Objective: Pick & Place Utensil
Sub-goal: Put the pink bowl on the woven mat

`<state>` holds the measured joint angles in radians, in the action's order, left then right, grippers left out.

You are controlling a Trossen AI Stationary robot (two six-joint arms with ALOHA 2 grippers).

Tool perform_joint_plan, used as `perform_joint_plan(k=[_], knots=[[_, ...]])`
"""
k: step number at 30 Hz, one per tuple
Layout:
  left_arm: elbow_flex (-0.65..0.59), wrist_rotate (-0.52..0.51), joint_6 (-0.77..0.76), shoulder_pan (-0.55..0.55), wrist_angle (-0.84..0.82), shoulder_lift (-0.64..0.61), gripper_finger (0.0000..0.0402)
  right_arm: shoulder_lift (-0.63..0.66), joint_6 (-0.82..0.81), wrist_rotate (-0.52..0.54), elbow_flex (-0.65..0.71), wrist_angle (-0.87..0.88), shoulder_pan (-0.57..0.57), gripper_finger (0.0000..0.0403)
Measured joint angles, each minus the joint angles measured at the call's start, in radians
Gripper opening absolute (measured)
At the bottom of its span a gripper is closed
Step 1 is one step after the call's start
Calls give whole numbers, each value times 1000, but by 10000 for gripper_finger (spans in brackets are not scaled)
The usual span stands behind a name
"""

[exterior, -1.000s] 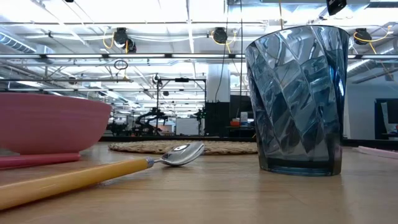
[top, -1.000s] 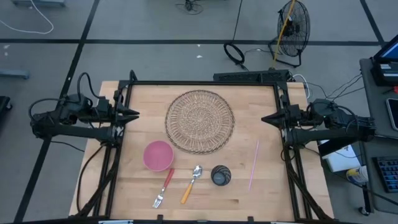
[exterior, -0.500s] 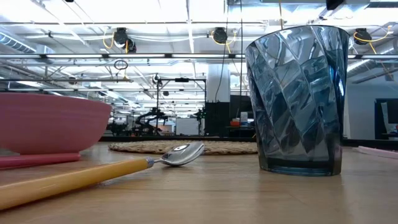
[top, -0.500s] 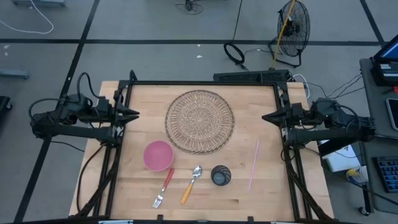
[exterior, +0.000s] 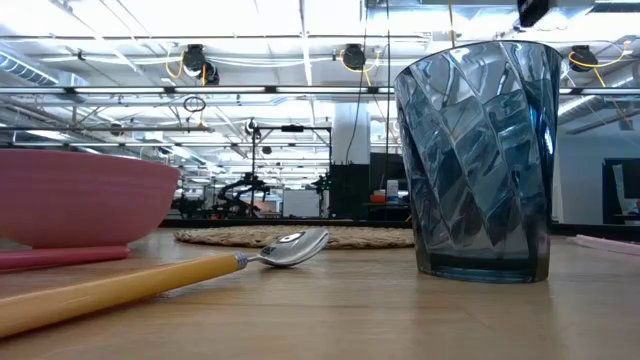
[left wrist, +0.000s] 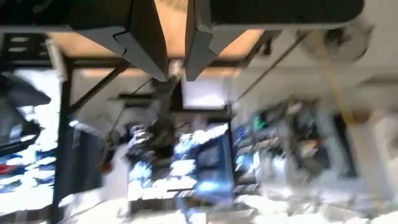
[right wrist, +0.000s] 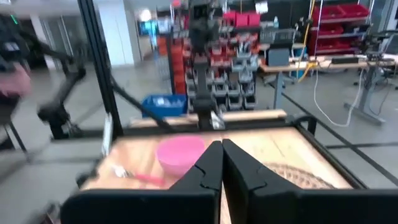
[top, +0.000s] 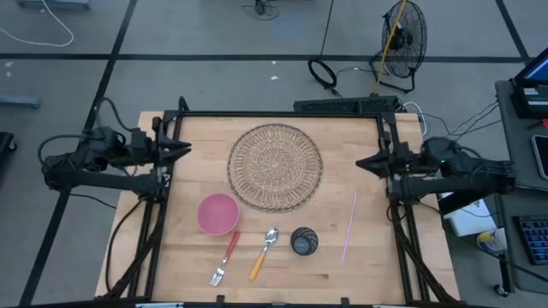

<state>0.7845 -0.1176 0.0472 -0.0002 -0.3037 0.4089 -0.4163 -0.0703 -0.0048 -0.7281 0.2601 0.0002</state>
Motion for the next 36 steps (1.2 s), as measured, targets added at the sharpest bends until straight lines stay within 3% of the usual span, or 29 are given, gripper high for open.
perform_joint_plan(k=[5,11,15,19,25,28,31,36], knots=[[-32,39,-134,-1,-147,73,63,-37,74,-78,100,-2,2,0],[-74,221,-128,-14,-136,248,63,-99,65,-79,183,-80,2,1],[-75,179,-102,-68,-137,361,63,-124,80,-81,198,-117,2,20],[-75,177,-111,-123,-137,443,68,-134,79,-104,198,-121,3,64],[-75,201,-246,-166,67,517,109,-134,91,-104,198,-122,3,135],[-74,231,-202,-162,199,541,118,-134,85,-108,199,-119,3,157],[-72,143,-150,-180,166,557,126,-134,81,-153,199,-109,2,171],[-29,-208,-126,-226,-140,580,166,-134,56,-182,199,-91,3,185]])
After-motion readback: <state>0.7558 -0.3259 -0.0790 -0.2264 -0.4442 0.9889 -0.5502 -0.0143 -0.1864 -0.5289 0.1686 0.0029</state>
